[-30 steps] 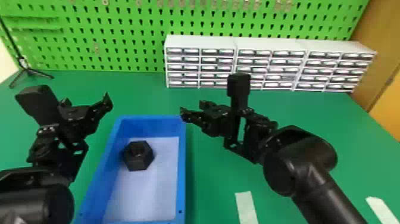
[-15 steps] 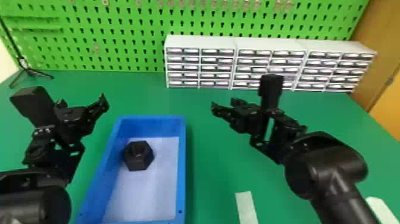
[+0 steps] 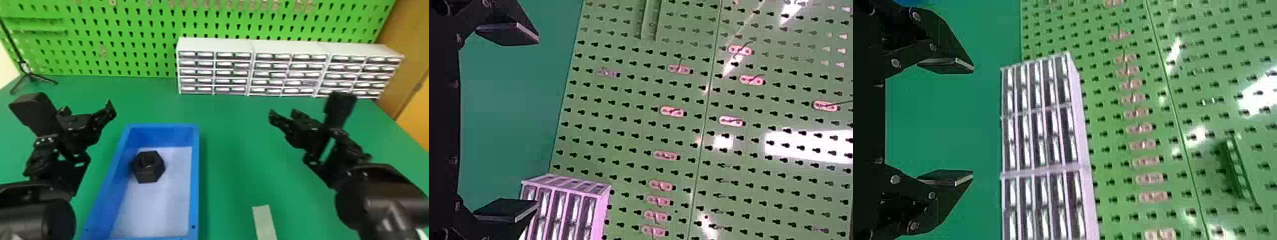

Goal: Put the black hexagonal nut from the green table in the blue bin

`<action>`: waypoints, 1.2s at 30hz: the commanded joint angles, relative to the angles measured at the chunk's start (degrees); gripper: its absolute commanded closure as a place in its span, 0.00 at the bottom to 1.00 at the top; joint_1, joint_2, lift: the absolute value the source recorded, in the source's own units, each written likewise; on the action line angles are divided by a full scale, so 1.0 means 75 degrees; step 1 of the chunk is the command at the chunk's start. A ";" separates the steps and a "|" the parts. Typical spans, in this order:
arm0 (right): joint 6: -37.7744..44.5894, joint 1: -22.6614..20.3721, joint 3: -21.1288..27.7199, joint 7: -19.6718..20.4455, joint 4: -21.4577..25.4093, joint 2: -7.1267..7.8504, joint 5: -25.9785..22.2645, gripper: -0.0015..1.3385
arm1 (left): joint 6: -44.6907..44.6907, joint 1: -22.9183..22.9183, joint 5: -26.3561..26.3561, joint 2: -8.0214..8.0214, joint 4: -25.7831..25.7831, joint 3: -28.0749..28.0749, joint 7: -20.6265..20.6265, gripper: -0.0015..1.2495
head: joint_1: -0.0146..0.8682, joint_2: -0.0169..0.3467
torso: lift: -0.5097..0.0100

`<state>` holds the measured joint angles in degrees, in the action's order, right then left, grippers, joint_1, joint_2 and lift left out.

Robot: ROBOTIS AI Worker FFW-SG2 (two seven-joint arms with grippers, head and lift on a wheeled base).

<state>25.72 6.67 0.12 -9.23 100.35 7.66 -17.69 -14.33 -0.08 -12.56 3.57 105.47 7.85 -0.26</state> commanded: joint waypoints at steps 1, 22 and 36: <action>-0.0194 -0.0374 0.0594 0.0000 0.0120 -0.0155 0.0133 0.38 | 0.0071 -0.0036 -0.0013 -0.0007 0.0000 0.0019 0.0000 0.10 | 0.80 0.07 | 0.79; -0.0839 -0.0843 0.1672 0.0000 0.0096 -0.0342 -0.0113 0.38 | 0.0165 -0.0036 -0.0025 -0.0007 0.0000 -0.0016 -0.0035 0.10 | 0.80 0.07 | 0.79; -0.0839 -0.0725 0.1367 0.0000 0.0003 -0.0354 0.0320 0.39 | 0.0165 -0.0048 -0.0025 -0.0007 -0.0035 -0.0180 -0.0082 0.10 | 0.80 0.07 | 0.79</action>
<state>19.42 0.75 11.53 -9.23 100.38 4.87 -17.50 -13.09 -0.44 -12.70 3.51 105.37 6.90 -0.88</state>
